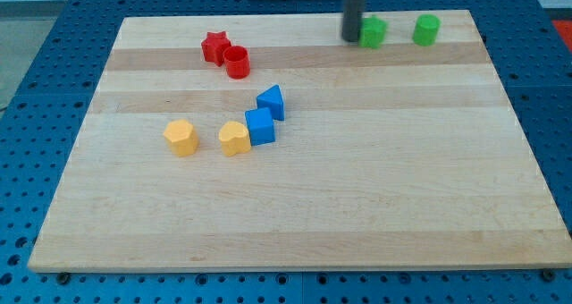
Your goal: Move your arm to the left of red star
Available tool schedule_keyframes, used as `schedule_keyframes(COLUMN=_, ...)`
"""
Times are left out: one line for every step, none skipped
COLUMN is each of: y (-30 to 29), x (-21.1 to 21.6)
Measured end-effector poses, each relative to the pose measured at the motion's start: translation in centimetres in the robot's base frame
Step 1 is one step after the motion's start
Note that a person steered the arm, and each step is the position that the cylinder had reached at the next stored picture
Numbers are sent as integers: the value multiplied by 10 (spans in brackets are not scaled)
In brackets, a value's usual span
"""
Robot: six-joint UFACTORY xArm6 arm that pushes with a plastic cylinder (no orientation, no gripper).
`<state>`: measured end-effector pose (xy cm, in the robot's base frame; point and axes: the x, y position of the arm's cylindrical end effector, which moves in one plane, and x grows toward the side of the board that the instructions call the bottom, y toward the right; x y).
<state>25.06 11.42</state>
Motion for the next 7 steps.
schedule_keyframes(y=5, x=0)
schedule_keyframes(y=-55, x=20)
schedule_keyframes(y=-68, x=24)
schedule_keyframes(y=-69, x=24)
schedule_keyframes(y=-69, x=24)
schedule_keyframes(y=-55, x=18)
schedule_keyframes(y=-62, x=-4)
